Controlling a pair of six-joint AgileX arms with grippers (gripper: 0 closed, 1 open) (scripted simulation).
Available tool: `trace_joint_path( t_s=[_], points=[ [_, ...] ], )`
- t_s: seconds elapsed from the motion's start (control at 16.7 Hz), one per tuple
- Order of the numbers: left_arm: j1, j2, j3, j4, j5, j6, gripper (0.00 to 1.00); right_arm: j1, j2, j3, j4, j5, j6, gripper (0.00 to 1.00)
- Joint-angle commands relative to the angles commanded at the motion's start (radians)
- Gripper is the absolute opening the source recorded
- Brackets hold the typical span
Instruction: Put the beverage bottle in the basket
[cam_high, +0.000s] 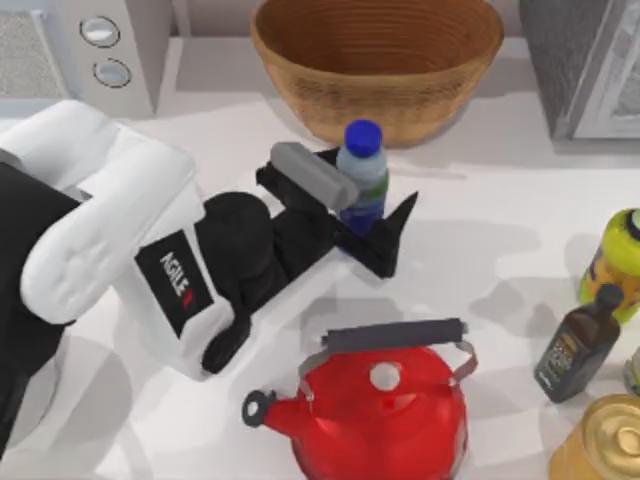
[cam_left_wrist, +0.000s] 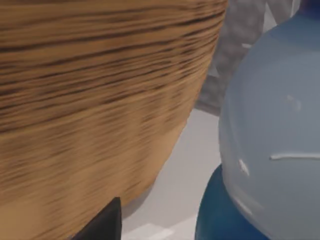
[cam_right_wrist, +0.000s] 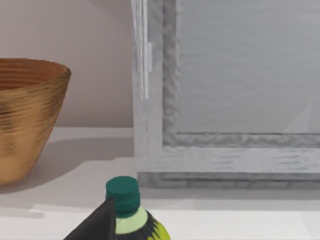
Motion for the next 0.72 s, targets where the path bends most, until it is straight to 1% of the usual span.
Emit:
trace_joint_path(
  t_s=[0.66, 0.72],
  points=[
    [0.000, 0.000, 0.000, 0.000, 0.000, 0.000, 0.02, 0.000, 0.000, 0.000, 0.000, 0.000, 0.000, 1.00],
    [0.000, 0.000, 0.000, 0.000, 0.000, 0.000, 0.00, 0.000, 0.000, 0.000, 0.000, 0.000, 0.000, 1.00]
  ],
)
